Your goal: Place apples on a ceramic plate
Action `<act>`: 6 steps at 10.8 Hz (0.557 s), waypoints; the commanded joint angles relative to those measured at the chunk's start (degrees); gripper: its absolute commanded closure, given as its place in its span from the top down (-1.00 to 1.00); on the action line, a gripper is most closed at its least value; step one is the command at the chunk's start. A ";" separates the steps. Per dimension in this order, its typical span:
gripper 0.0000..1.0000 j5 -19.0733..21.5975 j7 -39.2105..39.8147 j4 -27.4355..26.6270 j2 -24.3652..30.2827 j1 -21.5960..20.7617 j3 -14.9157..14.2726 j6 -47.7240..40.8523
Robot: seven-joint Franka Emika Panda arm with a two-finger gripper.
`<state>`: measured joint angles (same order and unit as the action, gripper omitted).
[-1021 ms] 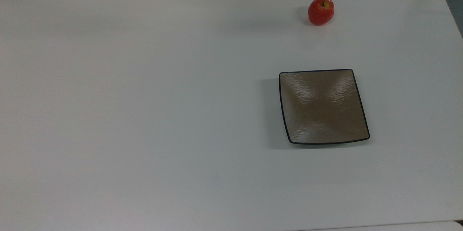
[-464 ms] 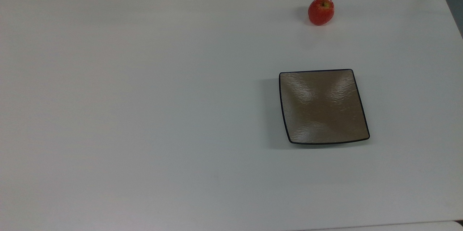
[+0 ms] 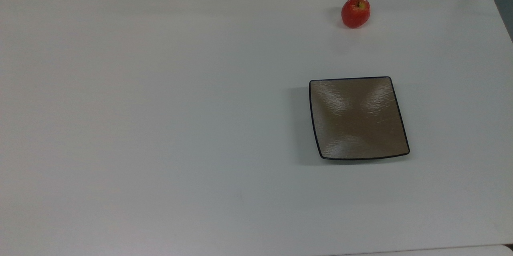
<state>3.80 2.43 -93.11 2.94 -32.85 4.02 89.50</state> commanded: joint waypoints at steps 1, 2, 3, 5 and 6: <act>1.00 0.68 -0.93 -7.59 1.36 -0.11 3.96 1.97; 1.00 0.77 -1.37 -11.18 1.36 -0.11 5.28 5.73; 1.00 0.85 -1.55 -14.70 1.36 -0.20 5.99 9.68; 1.00 0.86 -1.64 -21.12 1.27 -0.02 8.62 17.51; 1.00 0.86 -1.46 -23.67 1.19 -0.11 9.24 21.38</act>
<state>3.80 1.68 -109.42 2.51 -33.19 11.43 102.62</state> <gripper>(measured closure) 0.000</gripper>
